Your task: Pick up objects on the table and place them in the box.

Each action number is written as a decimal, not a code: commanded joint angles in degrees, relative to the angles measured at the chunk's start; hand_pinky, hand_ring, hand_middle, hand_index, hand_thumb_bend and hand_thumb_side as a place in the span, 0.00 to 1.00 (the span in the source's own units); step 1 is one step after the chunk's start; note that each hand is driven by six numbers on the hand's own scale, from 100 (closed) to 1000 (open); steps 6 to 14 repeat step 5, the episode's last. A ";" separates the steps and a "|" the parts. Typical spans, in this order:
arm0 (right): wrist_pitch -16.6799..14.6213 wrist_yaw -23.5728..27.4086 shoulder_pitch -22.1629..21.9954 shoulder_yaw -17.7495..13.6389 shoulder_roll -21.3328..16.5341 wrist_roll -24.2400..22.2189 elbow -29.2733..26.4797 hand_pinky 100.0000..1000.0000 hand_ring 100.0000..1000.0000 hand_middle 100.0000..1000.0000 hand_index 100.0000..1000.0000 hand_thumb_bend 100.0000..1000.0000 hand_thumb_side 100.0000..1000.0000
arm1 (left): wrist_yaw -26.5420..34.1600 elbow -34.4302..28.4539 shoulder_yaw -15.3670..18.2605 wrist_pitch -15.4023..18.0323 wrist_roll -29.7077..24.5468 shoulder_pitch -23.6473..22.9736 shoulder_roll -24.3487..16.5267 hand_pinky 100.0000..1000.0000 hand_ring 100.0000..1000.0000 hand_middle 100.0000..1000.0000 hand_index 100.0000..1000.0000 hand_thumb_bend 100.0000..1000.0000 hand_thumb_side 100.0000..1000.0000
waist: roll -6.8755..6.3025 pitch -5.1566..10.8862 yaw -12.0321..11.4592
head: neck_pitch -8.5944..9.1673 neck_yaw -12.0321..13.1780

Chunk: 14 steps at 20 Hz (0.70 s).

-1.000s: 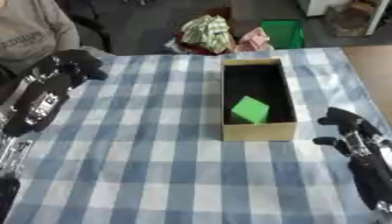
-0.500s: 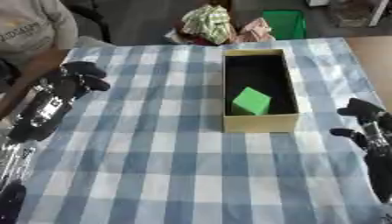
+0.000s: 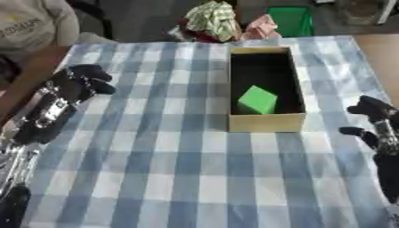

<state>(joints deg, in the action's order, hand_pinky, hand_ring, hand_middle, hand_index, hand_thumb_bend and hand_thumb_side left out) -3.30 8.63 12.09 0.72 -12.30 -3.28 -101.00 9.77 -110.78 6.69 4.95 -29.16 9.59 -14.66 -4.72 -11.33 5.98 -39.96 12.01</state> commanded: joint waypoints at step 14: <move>0.05 -0.49 0.29 -0.13 -0.31 0.05 -1.04 0.61 1.00 0.64 0.81 0.00 0.63 | -0.89 -0.19 0.60 -0.88 -0.55 0.05 0.20 0.80 0.70 0.70 0.84 0.00 0.62 | 0.36 0.79 0.10 | -2.70 -0.36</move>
